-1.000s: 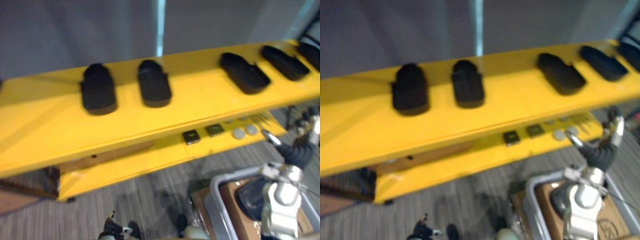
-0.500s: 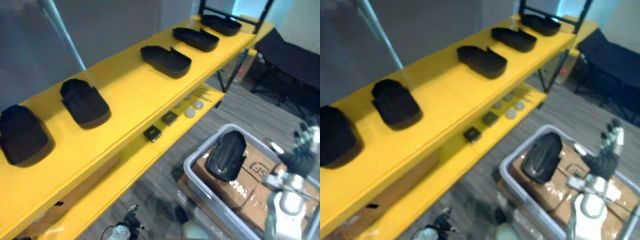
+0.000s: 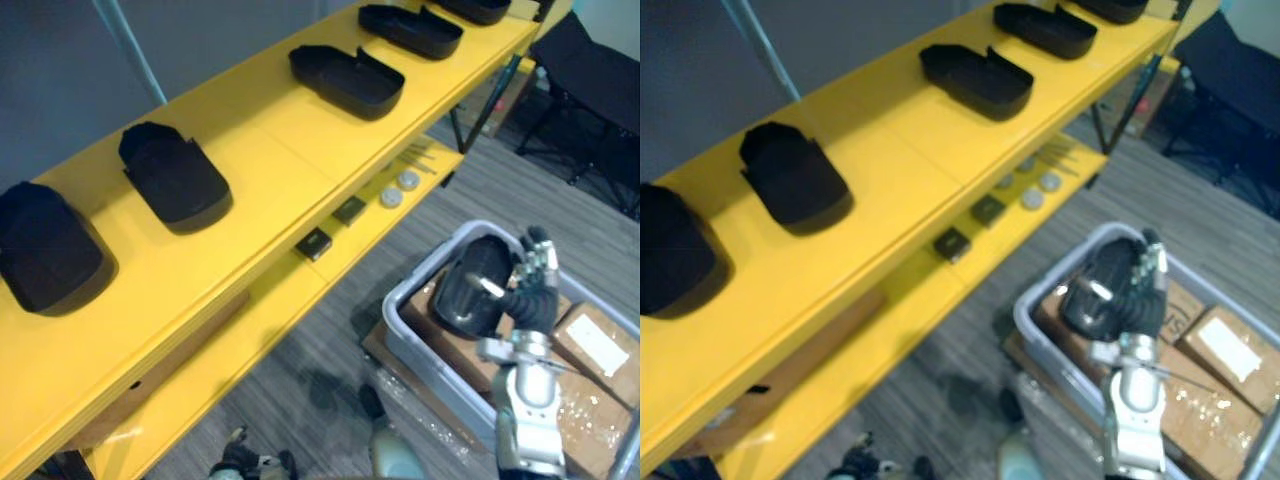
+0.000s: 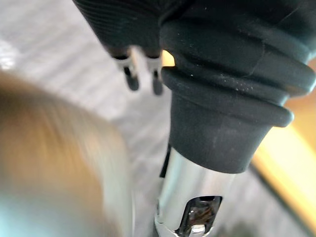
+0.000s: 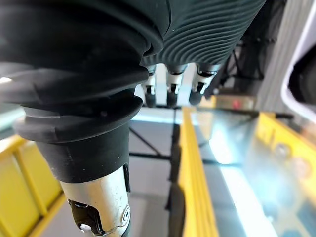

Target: Walk over and take plastic housings, then place them on the shelf

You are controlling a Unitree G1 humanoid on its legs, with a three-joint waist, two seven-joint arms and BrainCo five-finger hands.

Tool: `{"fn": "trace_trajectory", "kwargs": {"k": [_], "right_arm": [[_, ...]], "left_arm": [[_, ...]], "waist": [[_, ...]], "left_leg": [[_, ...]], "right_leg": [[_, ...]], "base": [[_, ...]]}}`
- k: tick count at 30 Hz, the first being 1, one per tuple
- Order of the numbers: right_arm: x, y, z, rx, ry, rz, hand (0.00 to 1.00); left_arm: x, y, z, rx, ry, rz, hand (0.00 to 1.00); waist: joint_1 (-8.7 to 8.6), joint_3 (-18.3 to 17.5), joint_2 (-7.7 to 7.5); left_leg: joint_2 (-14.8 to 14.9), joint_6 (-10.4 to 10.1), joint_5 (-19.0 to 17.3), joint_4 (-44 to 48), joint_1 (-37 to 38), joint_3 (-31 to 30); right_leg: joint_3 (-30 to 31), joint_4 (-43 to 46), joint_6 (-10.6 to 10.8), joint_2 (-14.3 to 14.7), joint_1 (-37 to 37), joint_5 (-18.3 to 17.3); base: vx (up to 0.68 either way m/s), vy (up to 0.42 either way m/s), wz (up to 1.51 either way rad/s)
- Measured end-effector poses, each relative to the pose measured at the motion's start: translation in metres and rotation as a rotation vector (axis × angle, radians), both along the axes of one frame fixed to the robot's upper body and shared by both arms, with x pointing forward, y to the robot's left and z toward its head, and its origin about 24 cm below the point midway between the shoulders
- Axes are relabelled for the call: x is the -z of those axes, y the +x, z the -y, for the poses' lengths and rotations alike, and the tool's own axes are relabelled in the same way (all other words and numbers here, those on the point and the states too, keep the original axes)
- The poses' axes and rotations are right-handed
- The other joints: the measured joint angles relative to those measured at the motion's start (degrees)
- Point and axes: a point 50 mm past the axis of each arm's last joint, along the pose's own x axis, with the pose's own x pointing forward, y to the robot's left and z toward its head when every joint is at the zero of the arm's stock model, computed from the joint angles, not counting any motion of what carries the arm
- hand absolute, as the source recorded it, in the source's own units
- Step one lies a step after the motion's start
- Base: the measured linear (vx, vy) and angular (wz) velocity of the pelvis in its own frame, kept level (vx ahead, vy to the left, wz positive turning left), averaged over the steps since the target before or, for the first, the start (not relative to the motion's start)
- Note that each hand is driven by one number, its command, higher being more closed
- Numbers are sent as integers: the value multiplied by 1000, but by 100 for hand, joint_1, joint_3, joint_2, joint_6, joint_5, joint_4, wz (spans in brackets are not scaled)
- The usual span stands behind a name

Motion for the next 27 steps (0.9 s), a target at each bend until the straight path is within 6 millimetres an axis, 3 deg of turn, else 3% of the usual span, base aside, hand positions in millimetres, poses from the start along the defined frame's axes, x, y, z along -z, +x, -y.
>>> {"fn": "trace_trajectory", "kwargs": {"k": [3,4,6,8,9,11,12,13,16,19,21,22,23,25,27], "right_arm": [[1,2,-5,-16,7,-8,0],[7,-6,-3,0,16,-37,0],[14,-18,-6,11,42,-68,0],[11,-26,-10,12,66,-50,0],[9,-30,-12,9,72,-40,0],[9,-34,-13,9,78,-42,0],[11,-37,-14,3,89,-50,0],[15,-41,-14,-1,97,-72,0],[21,-45,-12,2,96,-104,0],[20,-30,-19,-47,101,-89,0],[25,-23,-23,-71,108,-104,0],[28,-22,-25,-89,110,-117,0],[28,-20,-27,-103,108,-120,0],[35,-15,-30,-135,97,-154,0],[41,-9,-31,-175,71,-197,0]], "left_arm": [[-3,9,4,-43,-8,35,0],[-3,12,7,-48,-17,39,0],[-4,15,6,-47,-17,49,0],[-6,19,4,-37,-7,56,0],[-7,21,2,-39,-1,65,0],[-9,27,2,-31,2,80,0],[-10,30,2,-34,-2,81,0],[-9,31,2,-41,-6,77,0],[-8,30,-5,-29,7,52,0],[-9,23,-23,-40,44,40,0],[-10,12,-39,-49,79,15,0],[-10,3,-48,-54,99,-4,0],[-9,-2,-51,-68,103,-16,0],[-4,-17,-45,-113,71,-49,0],[-1,-28,-37,-145,45,-69,0]], "waist": [[111,233,135],[103,304,129],[130,378,28],[145,469,-68],[176,513,-132],[300,555,-174],[408,584,-143],[401,620,-117],[408,595,-136],[521,519,-256],[648,395,-410],[691,281,-562],[722,205,-680],[799,216,-634],[883,238,-452]], "left_leg": [[125,-1,-295,639,-241,-254],[69,5,-374,857,-169,-494],[-25,19,-439,1027,4,-658],[-90,21,-453,1157,128,-593],[-126,57,-483,1207,143,-332],[-72,159,-468,1205,103,128],[100,429,-328,939,133,593],[180,494,-206,803,118,843],[292,519,164,351,127,1229],[566,389,392,124,101,1749],[765,275,458,194,-9,2039],[837,188,509,290,-154,2194],[909,117,553,379,-270,2243],[1073,-47,668,373,-276,2459],[1205,-106,711,385,-270,2380]], "right_leg": [[-264,458,8,129,3,-246],[-504,1033,33,114,3,-604],[-692,1708,-8,64,46,-924],[-683,1850,4,10,141,-915],[-557,1713,72,-9,160,-783],[-604,1267,-5,-41,42,-221],[-1072,552,-400,-101,155,327],[-1937,879,-538,-250,142,178],[-2659,1961,-602,-624,400,-700],[-3087,2121,-604,-1091,1031,-829],[-3233,1952,-474,-1293,1273,-696],[-3249,1578,-143,-1349,1410,-399],[-3306,1138,176,-1281,1521,-541],[-3506,425,372,-1122,1633,-697],[-3319,164,367,-939,1580,-718]], "base": [[-31,15,39],[-3,1,74],[-17,30,71],[-70,75,4],[-157,151,-77],[-228,156,-129],[-270,86,-149],[-256,83,-136],[-177,91,-84],[-145,-110,-109],[-126,-244,-114],[-72,-241,-70],[-89,-373,-90],[-68,-346,-99],[-49,-241,-83]]}}
